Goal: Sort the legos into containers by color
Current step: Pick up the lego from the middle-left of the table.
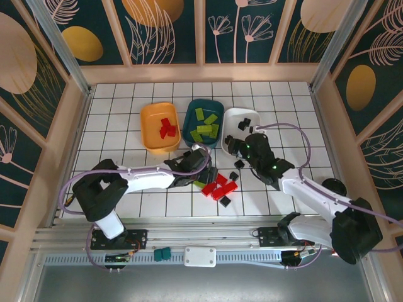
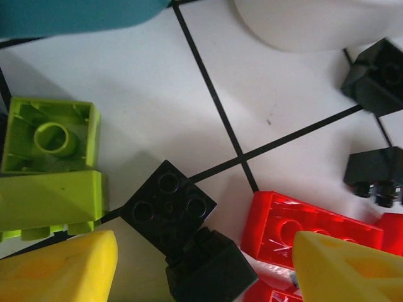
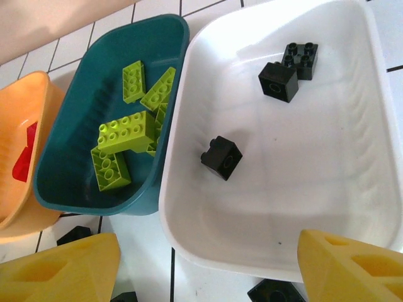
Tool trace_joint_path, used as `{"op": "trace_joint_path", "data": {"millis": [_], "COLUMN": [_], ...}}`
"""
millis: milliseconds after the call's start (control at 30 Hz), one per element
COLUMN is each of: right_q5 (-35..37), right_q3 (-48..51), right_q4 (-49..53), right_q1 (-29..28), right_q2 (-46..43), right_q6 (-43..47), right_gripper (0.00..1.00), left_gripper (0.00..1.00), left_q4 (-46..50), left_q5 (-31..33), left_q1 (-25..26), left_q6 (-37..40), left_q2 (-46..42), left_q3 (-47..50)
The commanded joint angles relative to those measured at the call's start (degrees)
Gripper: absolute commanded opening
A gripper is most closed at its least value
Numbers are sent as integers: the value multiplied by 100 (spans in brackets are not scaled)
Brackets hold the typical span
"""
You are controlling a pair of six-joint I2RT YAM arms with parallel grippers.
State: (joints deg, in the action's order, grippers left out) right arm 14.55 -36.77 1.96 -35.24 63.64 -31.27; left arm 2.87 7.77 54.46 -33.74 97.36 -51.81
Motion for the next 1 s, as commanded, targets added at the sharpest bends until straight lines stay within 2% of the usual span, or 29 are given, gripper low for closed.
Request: {"op": "trace_joint_path", "data": {"millis": [0, 100, 333, 467, 733, 967], "right_q5": [233, 288, 317, 304, 301, 381], "right_q3": [152, 200, 258, 289, 388, 516], "right_q4": [103, 163, 194, 200, 153, 277], "right_q1": [23, 42, 109, 159, 207, 251], "right_q2": [-261, -391, -536, -562, -613, -892], "right_q6": [-149, -135, -119, -115, -156, -228], "right_gripper": [75, 74, 74, 75, 75, 74], "left_gripper": [72, 70, 54, 42, 27, 27], "left_q4": [174, 220, 96, 56, 153, 491], "left_q5": [75, 149, 91, 137, 216, 106], "left_q1": [38, 38, 32, 39, 32, -26], "left_q6": [54, -2, -185, -279, -401, -44], "left_q2": [247, 340, 473, 261, -499, -858], "left_q3": [-178, -166, 1, 162, 316, -343]}}
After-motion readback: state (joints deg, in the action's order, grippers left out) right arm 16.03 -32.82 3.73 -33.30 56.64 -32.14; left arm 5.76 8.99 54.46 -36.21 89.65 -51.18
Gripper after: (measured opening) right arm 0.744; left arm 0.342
